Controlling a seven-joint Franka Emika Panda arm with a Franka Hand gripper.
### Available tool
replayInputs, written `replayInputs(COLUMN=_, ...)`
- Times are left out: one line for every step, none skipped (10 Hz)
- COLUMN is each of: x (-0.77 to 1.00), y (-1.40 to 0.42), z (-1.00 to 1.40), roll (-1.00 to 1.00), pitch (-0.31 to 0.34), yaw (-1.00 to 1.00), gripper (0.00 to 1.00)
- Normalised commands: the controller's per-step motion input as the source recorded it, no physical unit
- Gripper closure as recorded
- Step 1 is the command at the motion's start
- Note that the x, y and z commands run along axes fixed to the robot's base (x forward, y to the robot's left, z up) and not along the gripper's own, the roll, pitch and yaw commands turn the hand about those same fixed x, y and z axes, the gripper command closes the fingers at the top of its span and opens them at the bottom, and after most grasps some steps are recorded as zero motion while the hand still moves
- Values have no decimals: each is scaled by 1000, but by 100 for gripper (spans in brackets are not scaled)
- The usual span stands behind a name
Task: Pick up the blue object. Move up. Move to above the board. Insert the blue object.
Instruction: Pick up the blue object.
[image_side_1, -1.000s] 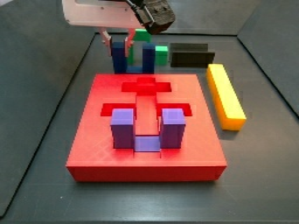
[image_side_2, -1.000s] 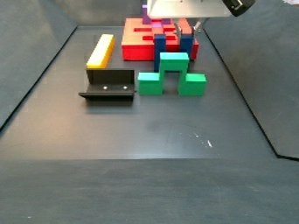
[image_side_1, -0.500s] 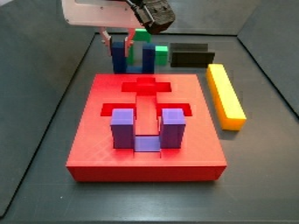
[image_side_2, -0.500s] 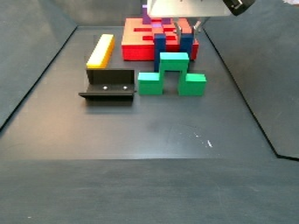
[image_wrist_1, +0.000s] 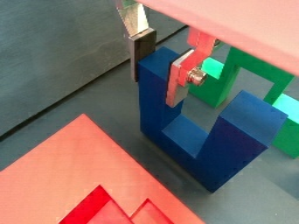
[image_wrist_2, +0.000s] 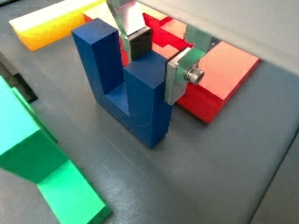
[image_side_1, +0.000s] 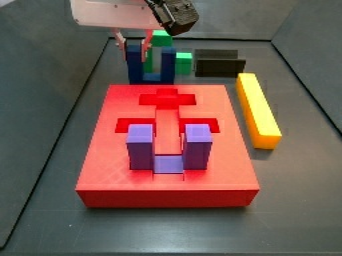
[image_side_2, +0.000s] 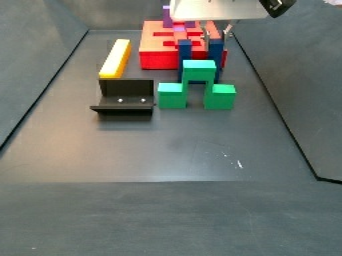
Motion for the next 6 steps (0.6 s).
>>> replayInputs(x=0, y=0, z=0, roll=0, pitch=0, yaw=0, gripper=100)
replayInputs(x=0, y=0, z=0, roll=0, pitch=0, yaw=0, gripper=100)
replayInputs(x=0, y=0, z=0, roll=0, pitch=0, yaw=0, gripper=100)
replayInputs(x=0, y=0, z=0, roll=0, pitch=0, yaw=0, gripper=100)
replayInputs(x=0, y=0, z=0, roll=0, pitch=0, yaw=0, gripper=100)
replayInputs(x=0, y=0, z=0, roll=0, pitch=0, yaw=0, gripper=100)
